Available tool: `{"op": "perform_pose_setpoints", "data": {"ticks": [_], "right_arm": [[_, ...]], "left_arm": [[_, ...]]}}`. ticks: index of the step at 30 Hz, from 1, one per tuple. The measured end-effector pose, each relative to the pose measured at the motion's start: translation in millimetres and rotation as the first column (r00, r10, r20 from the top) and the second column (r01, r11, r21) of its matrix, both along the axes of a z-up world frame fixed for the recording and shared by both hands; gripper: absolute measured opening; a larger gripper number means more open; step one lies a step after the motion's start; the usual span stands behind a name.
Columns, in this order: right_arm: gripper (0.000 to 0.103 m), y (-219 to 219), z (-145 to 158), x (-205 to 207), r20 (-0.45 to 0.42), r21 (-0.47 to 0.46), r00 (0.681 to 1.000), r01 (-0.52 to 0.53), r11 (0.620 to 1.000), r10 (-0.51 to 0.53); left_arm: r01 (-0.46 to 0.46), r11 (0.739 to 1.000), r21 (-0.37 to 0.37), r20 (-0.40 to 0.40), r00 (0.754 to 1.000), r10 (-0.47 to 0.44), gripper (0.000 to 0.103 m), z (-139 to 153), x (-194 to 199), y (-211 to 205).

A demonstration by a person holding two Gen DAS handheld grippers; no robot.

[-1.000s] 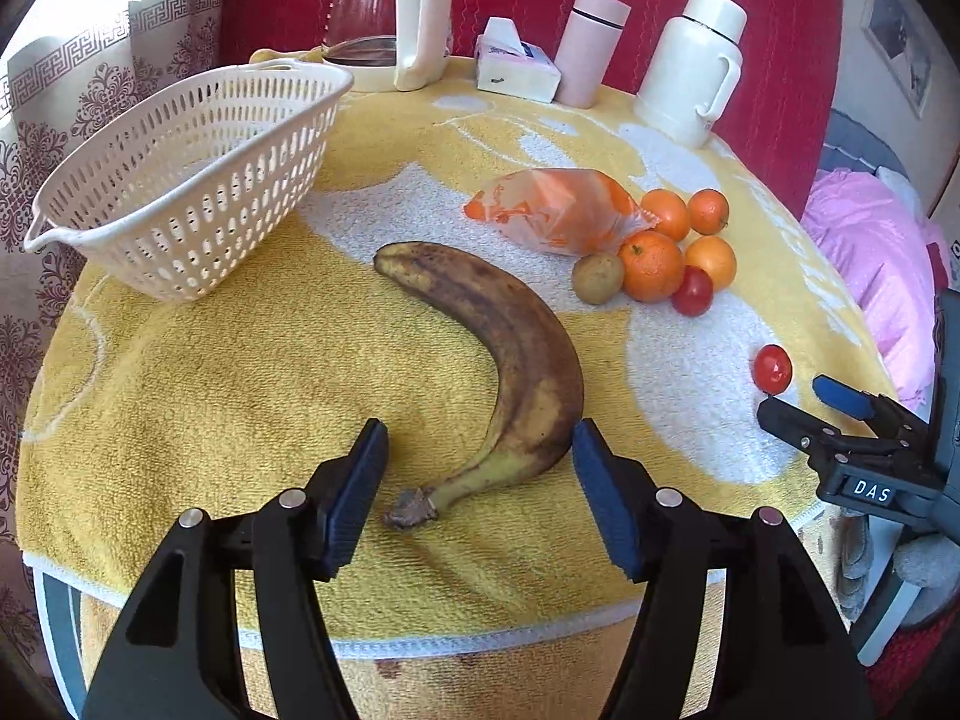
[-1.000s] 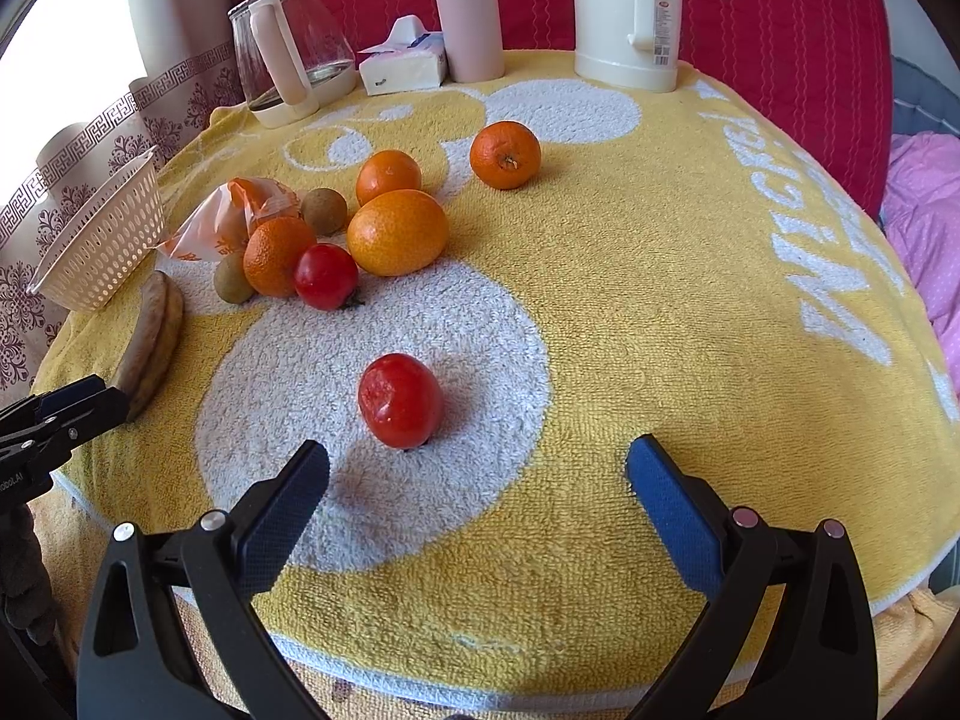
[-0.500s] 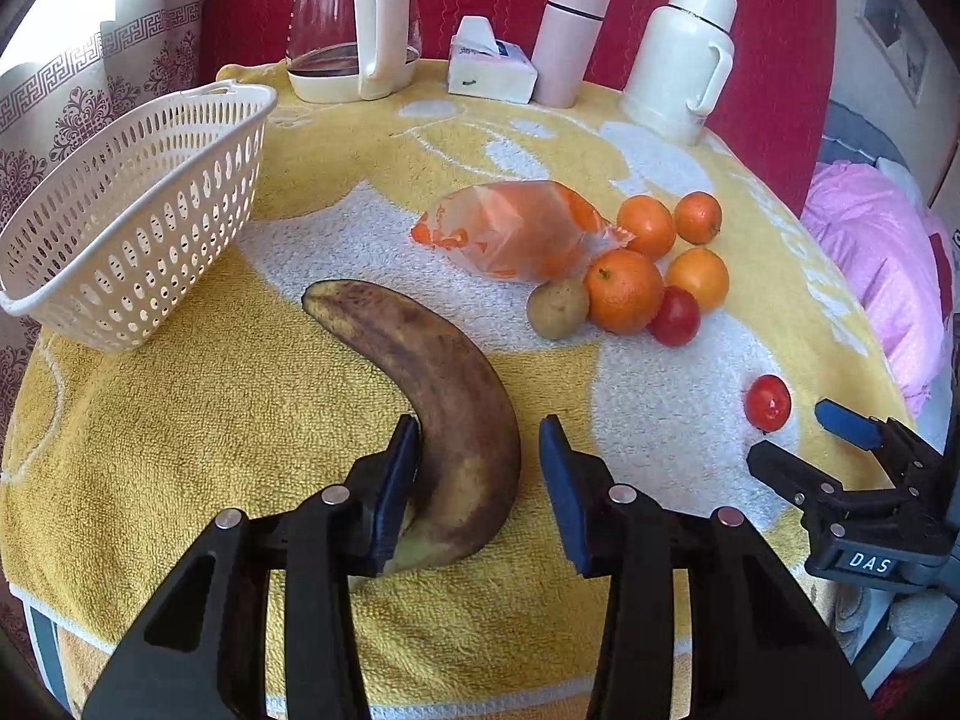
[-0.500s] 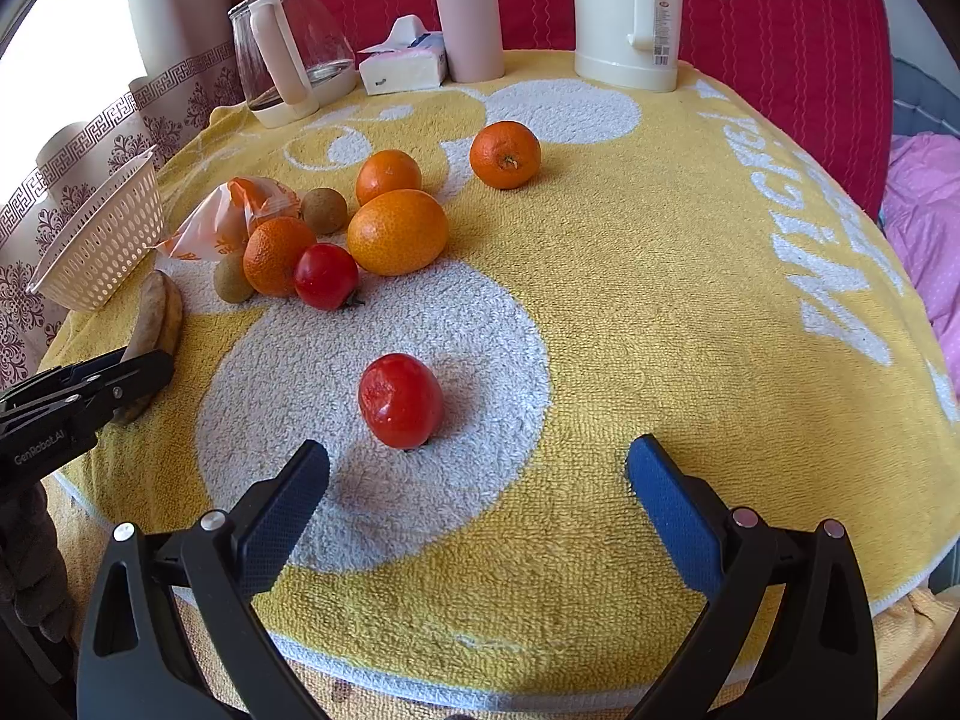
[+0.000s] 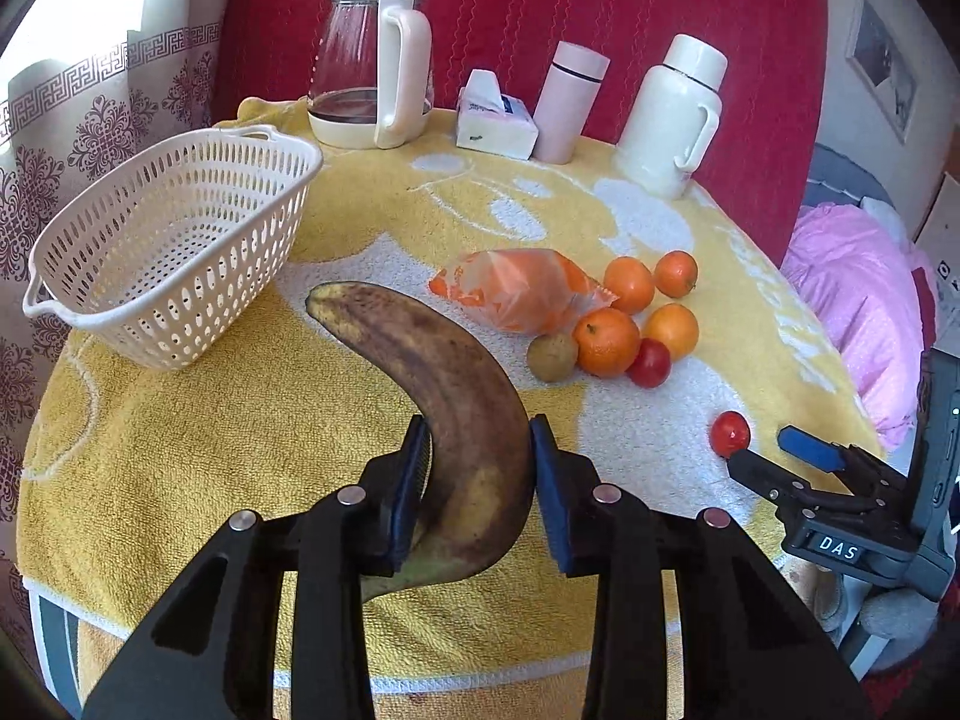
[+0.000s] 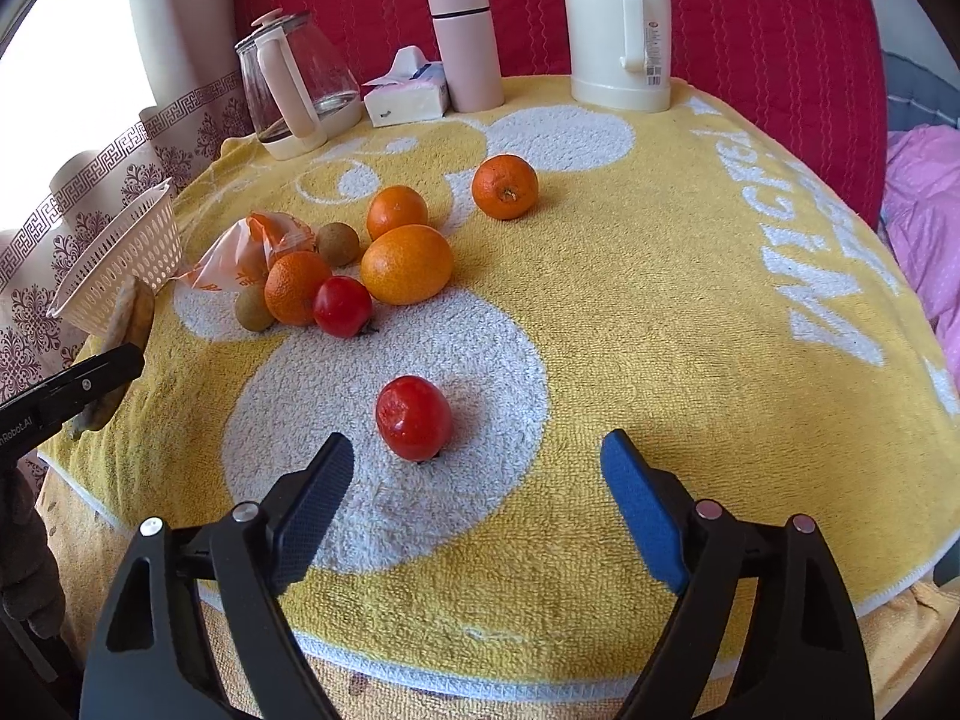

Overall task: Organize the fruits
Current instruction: 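Lift the banana with the left tool into the white basket while the right tool grasps the red tomato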

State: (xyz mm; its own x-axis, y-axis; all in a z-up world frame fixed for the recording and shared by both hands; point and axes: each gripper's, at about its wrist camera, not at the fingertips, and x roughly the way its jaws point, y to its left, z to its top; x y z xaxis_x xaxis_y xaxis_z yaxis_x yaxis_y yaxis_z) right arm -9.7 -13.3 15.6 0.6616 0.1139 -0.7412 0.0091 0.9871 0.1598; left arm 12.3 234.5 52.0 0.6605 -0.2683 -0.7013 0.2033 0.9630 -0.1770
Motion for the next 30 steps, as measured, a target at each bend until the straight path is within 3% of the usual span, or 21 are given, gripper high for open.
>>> {"op": "perform_pose_setpoints", "data": {"ticks": [10,14,17,30], "right_arm": [[0.047,25,1,18,-0.011,-0.022,0.997,-0.074,0.997,0.074],[0.033,31,-2,18,-0.025,-0.082,0.998,-0.052,0.995,0.050],[0.027,24,-4,15,-0.021,-0.056,0.999,-0.033,0.998,0.032],[0.027,23,-7,13,-0.023,-0.061,0.999,-0.033,0.998,0.032]], "left_arm": [[-0.025,1.000,-0.016,0.088,0.996,0.026,0.035,31,-14,13],[-0.051,0.998,-0.023,0.109,0.993,0.053,0.035,40,-13,26],[-0.084,0.996,-0.034,0.120,0.989,0.087,0.035,46,-10,39],[-0.242,0.967,-0.076,0.201,0.947,0.252,0.035,77,27,109]]}}
